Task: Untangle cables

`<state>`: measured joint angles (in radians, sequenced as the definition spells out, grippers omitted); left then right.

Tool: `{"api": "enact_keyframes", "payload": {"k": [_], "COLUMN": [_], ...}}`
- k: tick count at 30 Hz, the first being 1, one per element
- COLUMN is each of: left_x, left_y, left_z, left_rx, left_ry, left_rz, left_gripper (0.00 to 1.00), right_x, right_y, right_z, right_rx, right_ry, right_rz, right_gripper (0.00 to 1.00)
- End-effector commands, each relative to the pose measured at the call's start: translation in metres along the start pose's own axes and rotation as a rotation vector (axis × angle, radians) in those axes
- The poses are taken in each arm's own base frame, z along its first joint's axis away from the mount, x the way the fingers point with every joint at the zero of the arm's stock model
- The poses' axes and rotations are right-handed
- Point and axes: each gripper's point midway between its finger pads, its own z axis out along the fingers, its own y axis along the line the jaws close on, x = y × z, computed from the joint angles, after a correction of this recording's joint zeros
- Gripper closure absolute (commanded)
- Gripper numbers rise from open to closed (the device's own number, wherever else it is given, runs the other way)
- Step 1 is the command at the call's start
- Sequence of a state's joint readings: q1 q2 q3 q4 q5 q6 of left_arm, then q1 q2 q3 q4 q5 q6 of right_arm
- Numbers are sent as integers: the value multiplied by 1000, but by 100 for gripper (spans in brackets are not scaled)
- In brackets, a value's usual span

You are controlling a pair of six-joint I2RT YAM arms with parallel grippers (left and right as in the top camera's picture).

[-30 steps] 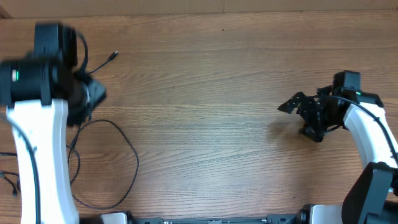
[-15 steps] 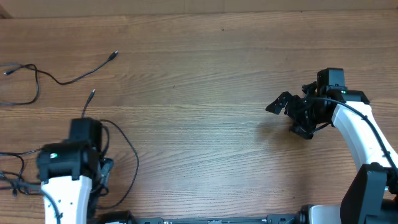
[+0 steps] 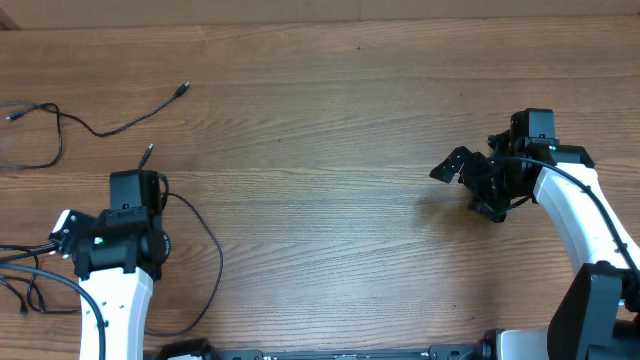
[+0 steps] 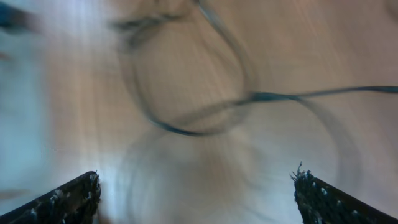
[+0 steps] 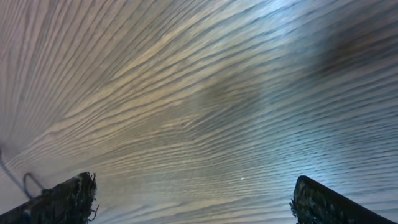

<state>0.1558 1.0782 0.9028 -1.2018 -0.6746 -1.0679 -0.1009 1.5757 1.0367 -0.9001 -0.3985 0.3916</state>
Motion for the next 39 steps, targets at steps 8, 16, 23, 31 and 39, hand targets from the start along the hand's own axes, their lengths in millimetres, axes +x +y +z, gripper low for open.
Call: {"api": "enact_keyframes", "payload": {"k": [8,16,23,31,39], "left_x": [15,58,86,87,99], "left_y": [72,28,12,26,33], "left_z": [51,101,115,114,120], "left_rx": [-341,-148,-34,-108,-171], "left_ry": [92,232,323,319,349], "left_rz": [-138,80,289,266,186], "left_gripper": [1,11,25,3,34], "right_x": [-7,-9,-11,-11,-10], "right_y": [-4,-4,-3,-8,-8], "right_z": [0,0,0,0,0], "right_rx": [35,32,28,56,57], "right_ry": [-39,-46,-55,-59,-55], "right_rz": [-15,-19,-23,-19,-18], "right_gripper": [0,0,0,0,0]}}
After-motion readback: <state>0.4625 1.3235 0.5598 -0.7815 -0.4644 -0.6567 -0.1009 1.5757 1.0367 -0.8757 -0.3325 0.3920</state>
